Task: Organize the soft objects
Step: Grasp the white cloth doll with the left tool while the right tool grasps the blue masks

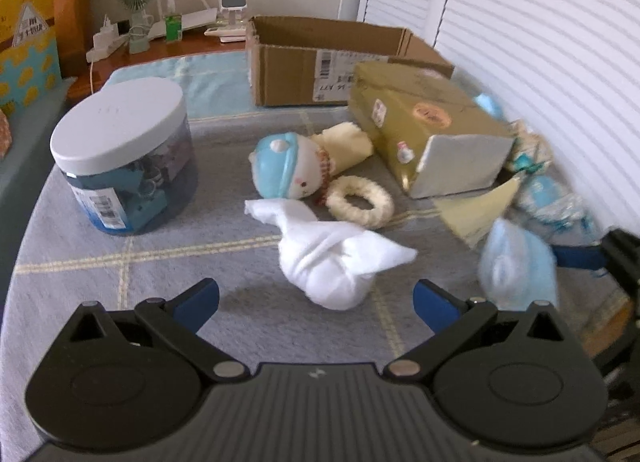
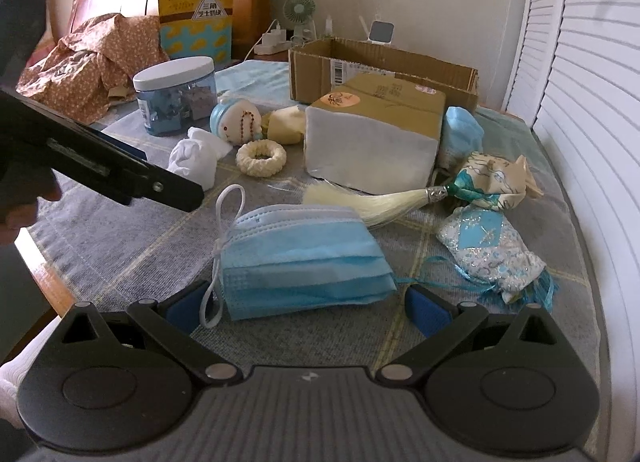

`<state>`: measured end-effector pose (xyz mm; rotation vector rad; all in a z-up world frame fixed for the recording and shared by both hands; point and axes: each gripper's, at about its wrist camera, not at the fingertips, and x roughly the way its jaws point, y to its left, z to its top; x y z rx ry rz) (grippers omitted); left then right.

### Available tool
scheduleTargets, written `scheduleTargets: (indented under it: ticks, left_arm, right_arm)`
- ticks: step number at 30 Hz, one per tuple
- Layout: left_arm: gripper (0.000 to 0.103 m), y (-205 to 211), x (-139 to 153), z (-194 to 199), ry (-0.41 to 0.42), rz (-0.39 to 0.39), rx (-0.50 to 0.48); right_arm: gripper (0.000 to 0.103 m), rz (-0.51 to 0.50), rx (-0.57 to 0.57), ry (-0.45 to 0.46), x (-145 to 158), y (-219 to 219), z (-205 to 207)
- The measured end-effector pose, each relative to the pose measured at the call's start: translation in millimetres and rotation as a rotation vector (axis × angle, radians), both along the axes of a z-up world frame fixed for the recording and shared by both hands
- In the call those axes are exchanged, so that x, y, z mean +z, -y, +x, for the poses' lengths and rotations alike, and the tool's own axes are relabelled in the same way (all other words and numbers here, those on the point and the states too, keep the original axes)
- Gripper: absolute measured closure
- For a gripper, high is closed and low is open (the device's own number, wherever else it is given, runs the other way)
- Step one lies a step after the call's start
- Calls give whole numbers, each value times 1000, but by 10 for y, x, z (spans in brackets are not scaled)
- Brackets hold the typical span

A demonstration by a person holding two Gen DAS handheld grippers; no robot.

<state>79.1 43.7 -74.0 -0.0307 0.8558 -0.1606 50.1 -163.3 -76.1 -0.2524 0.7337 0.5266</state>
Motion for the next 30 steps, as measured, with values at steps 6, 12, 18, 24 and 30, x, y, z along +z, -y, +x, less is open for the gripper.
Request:
scheduleTargets:
  ticks: [6, 12, 18, 24, 30]
  left_arm:
    - [3, 60, -51, 101, 13, 40, -20]
    - [22, 104, -31, 138, 44, 60, -23]
    - [47, 168, 14, 95, 54, 62, -50]
    - [52, 186, 15, 88, 63, 62, -56]
    - [52, 179, 16, 78, 66, 64, -68]
  right_arm:
    - [0, 4, 1, 6, -5, 4, -5]
    - [0, 8, 5, 11, -10, 5, -9]
    - [0, -9, 7, 10, 15, -26, -20]
    - [0, 5, 17, 33, 89, -21, -13]
    - [0, 30, -9, 48, 190, 63, 58]
